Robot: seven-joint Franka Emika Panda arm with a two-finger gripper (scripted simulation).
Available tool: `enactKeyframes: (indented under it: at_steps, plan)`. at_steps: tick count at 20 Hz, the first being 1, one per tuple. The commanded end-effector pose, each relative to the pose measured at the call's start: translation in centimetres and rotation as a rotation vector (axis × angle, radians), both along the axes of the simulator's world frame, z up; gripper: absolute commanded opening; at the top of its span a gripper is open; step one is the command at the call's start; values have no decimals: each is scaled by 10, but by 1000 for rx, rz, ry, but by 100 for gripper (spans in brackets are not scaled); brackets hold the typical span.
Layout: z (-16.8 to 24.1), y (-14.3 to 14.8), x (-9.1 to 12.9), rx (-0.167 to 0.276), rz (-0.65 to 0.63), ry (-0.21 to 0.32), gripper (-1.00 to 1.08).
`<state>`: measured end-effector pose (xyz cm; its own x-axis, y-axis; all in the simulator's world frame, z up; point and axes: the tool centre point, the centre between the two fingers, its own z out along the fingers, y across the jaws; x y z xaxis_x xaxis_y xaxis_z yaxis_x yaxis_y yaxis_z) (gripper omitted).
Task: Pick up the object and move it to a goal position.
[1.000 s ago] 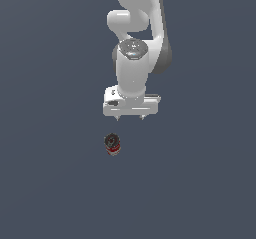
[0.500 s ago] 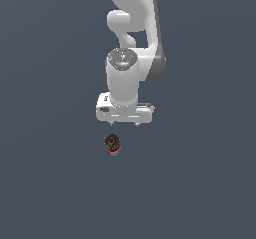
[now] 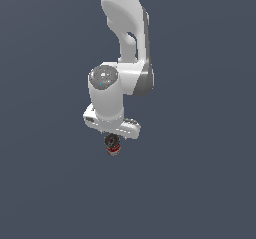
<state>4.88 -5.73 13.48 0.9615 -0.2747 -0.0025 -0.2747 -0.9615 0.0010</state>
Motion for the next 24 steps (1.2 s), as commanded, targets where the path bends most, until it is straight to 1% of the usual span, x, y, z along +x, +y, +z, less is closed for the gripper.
enactKeyframes:
  at_steps: [1,5,10,19,24]
  plan:
    - [-4,-6,5,0,-32,-2,100]
    - [-7,-11,8,0,-54,-3,100]
    - [-11,-10,7,0,-50,-2,100]
    - [-52,-11,7,0,-55,-3,100]
    - [-58,-11,8,0,-56,-3,100]
